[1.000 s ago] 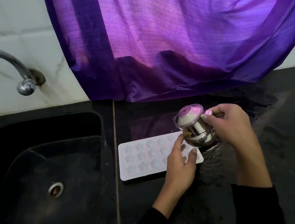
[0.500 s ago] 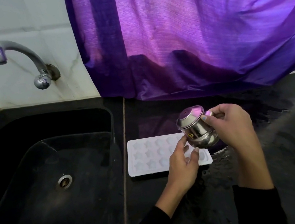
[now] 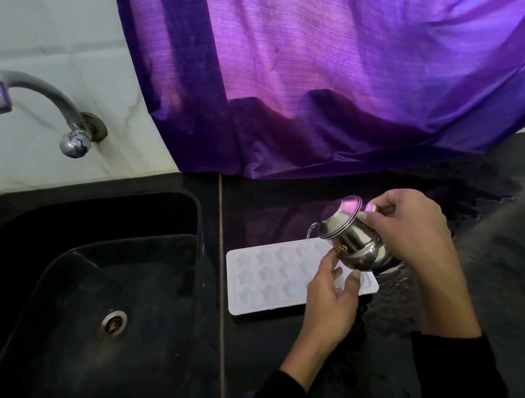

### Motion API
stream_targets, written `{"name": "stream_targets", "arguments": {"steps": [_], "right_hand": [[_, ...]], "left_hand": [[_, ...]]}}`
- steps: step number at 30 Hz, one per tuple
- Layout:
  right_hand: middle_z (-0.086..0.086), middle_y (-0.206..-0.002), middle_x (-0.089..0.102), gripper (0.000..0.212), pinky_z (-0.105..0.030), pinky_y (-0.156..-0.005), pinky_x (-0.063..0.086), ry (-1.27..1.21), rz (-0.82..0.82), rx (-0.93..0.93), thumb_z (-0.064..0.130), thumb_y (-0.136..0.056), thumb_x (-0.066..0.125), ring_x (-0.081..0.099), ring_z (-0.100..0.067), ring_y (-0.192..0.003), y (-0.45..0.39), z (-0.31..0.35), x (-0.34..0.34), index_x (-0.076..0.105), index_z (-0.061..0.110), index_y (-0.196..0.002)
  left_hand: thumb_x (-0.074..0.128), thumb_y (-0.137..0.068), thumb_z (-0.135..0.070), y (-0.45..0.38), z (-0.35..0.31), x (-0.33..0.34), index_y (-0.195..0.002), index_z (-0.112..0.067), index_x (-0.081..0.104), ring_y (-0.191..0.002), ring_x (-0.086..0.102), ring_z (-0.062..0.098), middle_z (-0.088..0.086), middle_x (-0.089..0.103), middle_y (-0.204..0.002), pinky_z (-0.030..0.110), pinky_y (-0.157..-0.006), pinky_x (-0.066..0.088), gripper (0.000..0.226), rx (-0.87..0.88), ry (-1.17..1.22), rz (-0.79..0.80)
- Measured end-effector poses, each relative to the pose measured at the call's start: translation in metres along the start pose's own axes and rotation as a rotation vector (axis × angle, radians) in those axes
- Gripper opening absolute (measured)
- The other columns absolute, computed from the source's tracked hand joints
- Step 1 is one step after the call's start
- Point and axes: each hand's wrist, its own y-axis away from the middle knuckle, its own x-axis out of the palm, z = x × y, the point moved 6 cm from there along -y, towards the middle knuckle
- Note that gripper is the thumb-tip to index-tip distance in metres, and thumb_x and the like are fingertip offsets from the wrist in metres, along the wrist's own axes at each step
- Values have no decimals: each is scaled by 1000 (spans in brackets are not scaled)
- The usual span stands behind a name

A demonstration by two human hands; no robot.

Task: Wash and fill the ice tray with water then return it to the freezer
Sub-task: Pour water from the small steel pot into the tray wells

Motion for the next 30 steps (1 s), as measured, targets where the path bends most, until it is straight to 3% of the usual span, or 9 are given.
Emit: {"name": "stream_targets", "arguments": {"steps": [11,21,26,30], "right_hand": [[1,-87,69,4,-40,-80,49,34,4,-4,30,-86,67,63,-25,-88,-1,-1,2,68,25,-87],[3,-83,70,8,-43,-82,53,-30,21,-1,33,-83,71,65,-24,-86,-1,-3,-1,67,26,-83],[6,-79,70,9,-43,-80,54,-96,30,-30,32,-83,71,67,-20,-82,0,-1,-2,69,24,-85],[6,-78,70,5,-42,-79,55,-133,37,-68,29,-83,71,67,-18,-80,2,4,1,68,25,-83]], "left_hand": [[50,-96,-20,0,0,0,-136,-28,42,-125,48,9,-14,52,-133,14,-90,39,42,-3,5,11],[51,-96,-21,3,-4,-3,-137,-29,40,-125,47,7,-20,49,-128,19,-98,38,44,0,34,2],[52,-96,-26,-1,-2,-13,-140,-26,40,-123,48,5,-14,49,-138,15,-91,39,46,-8,29,-45],[52,-96,-25,-2,-4,-20,-139,-25,42,-122,50,6,-13,51,-136,13,-88,39,44,6,20,-68]]}}
